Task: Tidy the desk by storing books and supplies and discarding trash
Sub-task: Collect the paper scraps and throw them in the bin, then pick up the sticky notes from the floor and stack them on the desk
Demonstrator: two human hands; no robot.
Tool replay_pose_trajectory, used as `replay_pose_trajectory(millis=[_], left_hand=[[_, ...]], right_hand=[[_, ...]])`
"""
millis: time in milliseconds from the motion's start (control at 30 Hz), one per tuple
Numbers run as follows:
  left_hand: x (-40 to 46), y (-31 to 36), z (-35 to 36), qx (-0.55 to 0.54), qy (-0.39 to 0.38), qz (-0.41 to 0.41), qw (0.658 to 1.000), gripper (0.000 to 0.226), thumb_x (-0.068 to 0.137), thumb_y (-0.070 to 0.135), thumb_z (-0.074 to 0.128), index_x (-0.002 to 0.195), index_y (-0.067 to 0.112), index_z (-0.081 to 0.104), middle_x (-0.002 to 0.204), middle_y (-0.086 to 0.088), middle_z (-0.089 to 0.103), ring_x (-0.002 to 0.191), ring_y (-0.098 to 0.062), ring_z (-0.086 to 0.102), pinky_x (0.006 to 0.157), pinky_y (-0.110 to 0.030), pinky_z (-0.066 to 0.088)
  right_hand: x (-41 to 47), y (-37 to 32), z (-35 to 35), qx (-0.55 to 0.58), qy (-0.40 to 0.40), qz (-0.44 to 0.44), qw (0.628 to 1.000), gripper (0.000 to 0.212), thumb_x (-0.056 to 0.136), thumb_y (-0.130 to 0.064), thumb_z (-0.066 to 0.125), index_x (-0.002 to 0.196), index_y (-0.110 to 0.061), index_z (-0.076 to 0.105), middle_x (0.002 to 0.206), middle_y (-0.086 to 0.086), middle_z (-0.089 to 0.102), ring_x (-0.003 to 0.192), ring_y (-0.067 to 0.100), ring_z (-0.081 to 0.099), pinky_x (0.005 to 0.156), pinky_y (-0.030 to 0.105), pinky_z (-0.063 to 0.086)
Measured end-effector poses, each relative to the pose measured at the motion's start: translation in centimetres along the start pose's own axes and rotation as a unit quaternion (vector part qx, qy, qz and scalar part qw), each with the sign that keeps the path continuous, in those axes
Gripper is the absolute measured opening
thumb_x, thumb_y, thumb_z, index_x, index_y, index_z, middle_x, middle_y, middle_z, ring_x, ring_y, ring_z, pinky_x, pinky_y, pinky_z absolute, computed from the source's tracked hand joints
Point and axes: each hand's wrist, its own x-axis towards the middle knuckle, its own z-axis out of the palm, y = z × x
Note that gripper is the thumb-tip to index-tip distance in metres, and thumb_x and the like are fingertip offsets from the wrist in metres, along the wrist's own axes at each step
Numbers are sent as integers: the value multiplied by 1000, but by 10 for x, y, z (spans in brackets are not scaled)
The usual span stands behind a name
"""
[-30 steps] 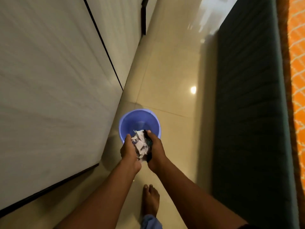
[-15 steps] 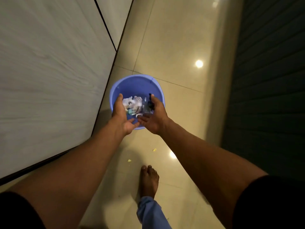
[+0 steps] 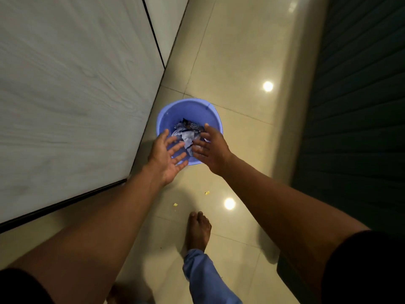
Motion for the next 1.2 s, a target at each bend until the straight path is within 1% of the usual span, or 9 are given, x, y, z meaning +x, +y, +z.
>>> replay_pose_trajectory(millis=[167,433,533,667,767,867,933,1033,1200], left_hand=[[-49,-24,-30,31,9,-7,999,43,104,46,45,137,22,55,139,-3,63,124,-33,59,109,-47,45],[-191,-69,-90,46,26,-10,999,41,104,41,47,138,19,56,130,-4,67,113,-30,64,97,-44,52],[-257,-92,-123,82,46,-2,996,37,105,36,47,135,18,59,129,-7,68,118,-33,64,101,-46,50],[-341,-126,-174,150,70,51,985,32,106,33,49,132,18,61,124,-7,71,111,-32,66,94,-44,54],[-408,-165,-225,210,104,98,967,30,102,38,56,128,24,64,119,-4,72,104,-26,68,86,-39,54],[-472,-214,-277,241,137,131,952,21,95,37,65,114,29,70,108,-2,74,97,-24,69,80,-32,52],[-511,-255,-315,204,159,136,956,14,92,33,68,105,28,73,104,-1,76,93,-23,69,75,-31,50],[-557,-319,-368,122,193,145,963,11,90,26,69,100,27,74,98,0,76,84,-20,66,70,-31,47],[-623,-435,-438,-40,275,175,944,6,93,20,68,97,21,73,92,-7,75,65,-14,59,51,-21,40]], right_hand=[[-58,11,13,-100,6,5,995,28,101,-39,54,114,-14,60,101,5,67,87,23,62,79,34,51],[-183,46,43,-276,-11,-22,961,10,96,-26,58,97,-16,57,87,11,61,76,24,53,66,30,42],[-230,76,55,-428,-4,-65,902,24,85,-35,61,80,-12,64,80,17,68,66,25,57,62,32,44],[-286,124,76,-567,-51,-98,816,42,82,-45,61,85,-4,69,94,19,74,88,38,70,75,42,53],[-348,168,101,-634,-85,-144,755,29,93,-42,64,87,-14,68,96,13,72,88,34,66,69,32,49],[-412,220,126,-691,-128,-160,693,14,98,-35,60,100,-22,66,111,13,72,102,32,68,89,38,56],[-447,264,136,-721,-161,-171,652,18,96,-34,62,100,-19,70,110,13,73,99,31,69,85,38,57],[-483,332,147,-743,-212,-180,609,26,87,-34,74,93,-9,76,94,18,76,74,24,64,56,26,45],[-552,450,163,-798,-289,-189,493,51,55,-45,69,94,-13,77,88,11,74,73,18,61,56,21,41]])
